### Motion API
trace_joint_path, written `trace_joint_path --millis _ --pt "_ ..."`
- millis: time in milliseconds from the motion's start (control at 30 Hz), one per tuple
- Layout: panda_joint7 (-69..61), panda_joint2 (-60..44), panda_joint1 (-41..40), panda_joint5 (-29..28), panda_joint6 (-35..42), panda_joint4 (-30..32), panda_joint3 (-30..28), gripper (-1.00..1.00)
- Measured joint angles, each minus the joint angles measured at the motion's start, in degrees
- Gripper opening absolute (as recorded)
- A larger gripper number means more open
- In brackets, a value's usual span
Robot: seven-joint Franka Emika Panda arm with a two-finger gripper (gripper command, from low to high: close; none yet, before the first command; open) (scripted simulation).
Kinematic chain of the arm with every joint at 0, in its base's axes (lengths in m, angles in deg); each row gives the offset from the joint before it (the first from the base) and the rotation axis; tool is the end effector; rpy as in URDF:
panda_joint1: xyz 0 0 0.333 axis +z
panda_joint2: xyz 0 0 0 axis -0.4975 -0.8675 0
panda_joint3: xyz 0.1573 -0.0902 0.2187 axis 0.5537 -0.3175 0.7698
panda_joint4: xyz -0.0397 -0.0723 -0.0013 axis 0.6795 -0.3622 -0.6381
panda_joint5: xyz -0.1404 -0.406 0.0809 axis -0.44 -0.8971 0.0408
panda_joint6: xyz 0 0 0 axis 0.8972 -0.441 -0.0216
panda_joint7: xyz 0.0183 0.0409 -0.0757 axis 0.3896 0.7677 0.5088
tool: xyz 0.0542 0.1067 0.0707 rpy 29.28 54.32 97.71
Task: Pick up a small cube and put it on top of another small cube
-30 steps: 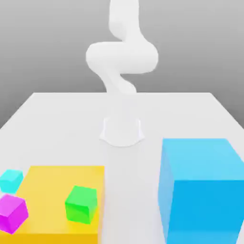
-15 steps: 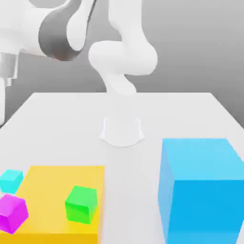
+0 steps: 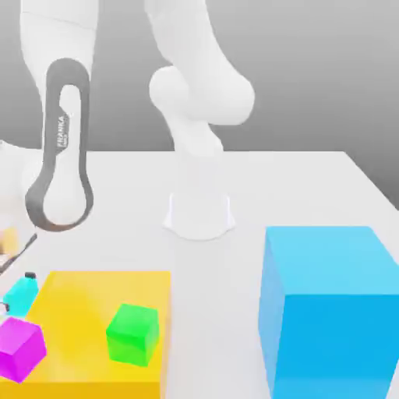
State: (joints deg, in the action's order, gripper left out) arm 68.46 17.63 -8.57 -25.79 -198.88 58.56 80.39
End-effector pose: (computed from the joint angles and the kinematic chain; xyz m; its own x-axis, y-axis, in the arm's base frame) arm 0.2929 -0.3436 0.0301 -0.8163 -0.5776 0.0006 -0.5776 0.8163 -0.0011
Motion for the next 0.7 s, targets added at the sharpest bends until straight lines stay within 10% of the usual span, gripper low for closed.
trace_joint_path --millis 300,700 --pt "3.72 8.73 2.63 -4.95 6.77 1.85 -3.64 -1.0" --pt "-6.62 26.63 23.77 2.36 9.44 6.82 8.33 -1.0"
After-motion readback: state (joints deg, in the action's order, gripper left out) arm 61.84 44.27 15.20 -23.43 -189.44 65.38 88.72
